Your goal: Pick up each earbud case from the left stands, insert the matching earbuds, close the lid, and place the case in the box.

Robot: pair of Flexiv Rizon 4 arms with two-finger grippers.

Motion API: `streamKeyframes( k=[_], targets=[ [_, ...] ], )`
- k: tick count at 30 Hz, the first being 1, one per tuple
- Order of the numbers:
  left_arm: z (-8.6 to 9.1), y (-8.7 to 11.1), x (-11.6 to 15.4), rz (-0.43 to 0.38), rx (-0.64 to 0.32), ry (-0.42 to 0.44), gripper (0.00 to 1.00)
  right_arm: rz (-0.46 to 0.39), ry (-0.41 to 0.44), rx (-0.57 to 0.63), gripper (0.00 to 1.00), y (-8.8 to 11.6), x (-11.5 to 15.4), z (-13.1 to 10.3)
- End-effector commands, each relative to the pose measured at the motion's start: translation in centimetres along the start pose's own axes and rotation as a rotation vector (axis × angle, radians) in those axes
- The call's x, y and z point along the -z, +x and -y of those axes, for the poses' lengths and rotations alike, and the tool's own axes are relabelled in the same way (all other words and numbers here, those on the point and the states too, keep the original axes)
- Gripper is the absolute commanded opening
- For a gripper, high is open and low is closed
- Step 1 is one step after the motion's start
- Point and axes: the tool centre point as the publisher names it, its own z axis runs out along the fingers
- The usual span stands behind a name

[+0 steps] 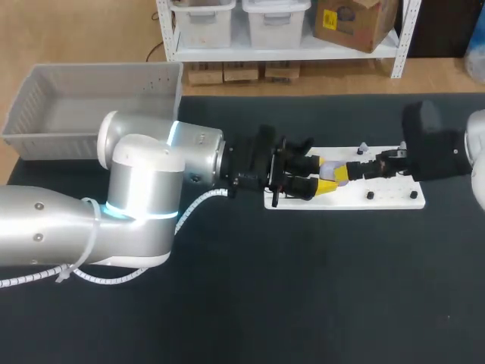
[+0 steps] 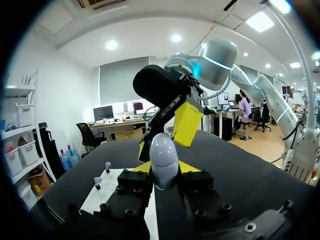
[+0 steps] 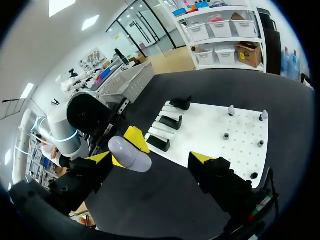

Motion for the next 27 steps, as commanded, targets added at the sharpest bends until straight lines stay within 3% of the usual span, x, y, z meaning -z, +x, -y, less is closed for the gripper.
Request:
streamKeyframes(
  k=[1, 5, 17, 21, 27],
  targets=[
    [0.1, 0.1, 0.0, 0.003, -0.003, -0.004, 0.0, 0.002, 0.01, 0.004, 1.0, -0.2, 0.3, -0.1],
    [0.1, 0.1, 0.0, 0.003, -0.003, -0.004, 0.0, 0.003, 0.024, 0.006, 1.0, -0.7, 0.1, 0.3],
    [0.1, 0.1, 0.0, 0.003, -0.003, -0.004, 0.0, 0.069, 0.102, 0.085, 1.0, -4.6, 2.3, 0.4],
    [0.1, 0.1, 0.0, 0.003, -0.003, -0.004, 0.0, 0.068, 0.219, 0.158, 1.0, -5.2, 3.9, 0.4],
    [0.1, 0.1, 0.0, 0.003, -0.003, -0.004, 0.0, -0.019, 0.505, 0.332, 1.0, -6.5, 5.9, 1.3]
  ],
)
